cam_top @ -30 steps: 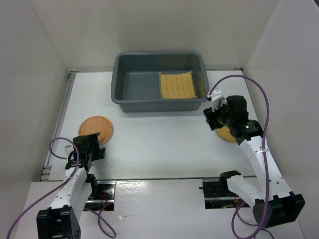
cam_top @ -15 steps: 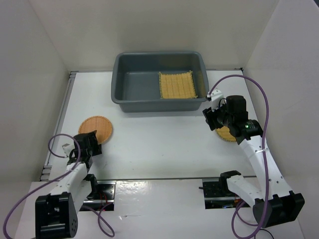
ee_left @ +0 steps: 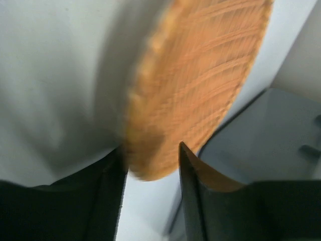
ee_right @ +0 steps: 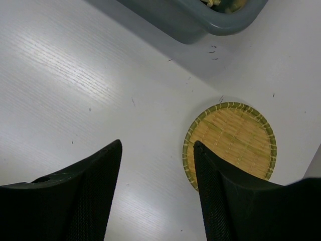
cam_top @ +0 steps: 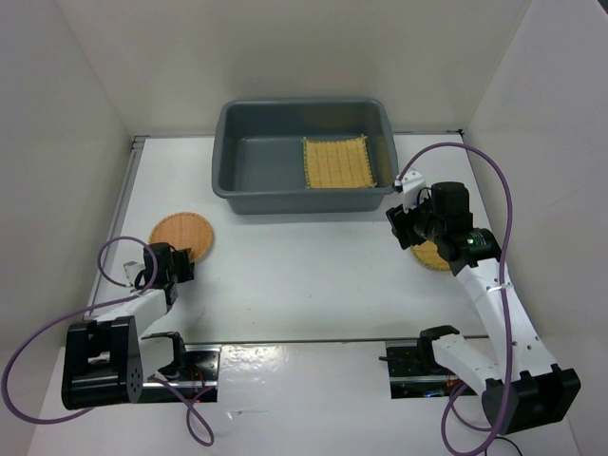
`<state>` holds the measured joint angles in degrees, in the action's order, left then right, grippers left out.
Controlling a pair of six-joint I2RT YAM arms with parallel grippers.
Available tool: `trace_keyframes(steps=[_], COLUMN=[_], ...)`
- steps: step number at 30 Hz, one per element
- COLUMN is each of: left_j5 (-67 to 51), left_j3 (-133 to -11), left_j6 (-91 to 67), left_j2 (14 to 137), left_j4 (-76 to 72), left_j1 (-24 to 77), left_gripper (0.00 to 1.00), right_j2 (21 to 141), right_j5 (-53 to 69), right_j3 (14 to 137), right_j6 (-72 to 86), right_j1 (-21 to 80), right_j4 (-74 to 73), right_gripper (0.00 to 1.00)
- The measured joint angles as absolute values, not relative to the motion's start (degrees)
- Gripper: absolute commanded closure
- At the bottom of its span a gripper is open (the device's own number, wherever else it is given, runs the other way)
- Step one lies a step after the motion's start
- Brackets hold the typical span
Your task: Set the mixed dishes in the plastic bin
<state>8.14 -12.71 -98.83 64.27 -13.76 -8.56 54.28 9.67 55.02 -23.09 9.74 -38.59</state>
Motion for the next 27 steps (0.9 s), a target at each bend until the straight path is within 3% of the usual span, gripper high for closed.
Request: trace_keyframes(steps=[4, 6, 9, 17, 27], left_j5=[7.75, 7.6, 7.6, 8.16, 9.19], left_j3=[-11.6, -11.31, -11.46, -13.06, -32.14], left_j6=[-97.97, -97.89, -97.47, -93.93, -84.07], left_j2=[64.79, 64.49, 63.92, 54.35, 48.16], left_j4=[-13.82, -15.62, -15.57, -5.87, 9.41], left_j1=[-8.56, -8.69, -8.71, -10.02, -8.71], left_gripper=[0.9, 0.95, 1.0, 1.0, 1.0], right_j2=[54.28, 54.39, 54.78, 54.89, 54.89], right_j5=[9.67, 9.67, 9.67, 9.67, 9.61], right_j3=[55.02, 55.02, 55.02, 55.02, 55.02], right_j6=[-23.09, -23.09, -23.09, -23.09, -23.07], right_j1=[9.74, 9.74, 9.74, 9.74, 9.74], right_j4=[-38.59, -38.59, -38.59, -38.59, -38.59], right_gripper=[0.35, 0.35, 0.35, 0.35, 0.34])
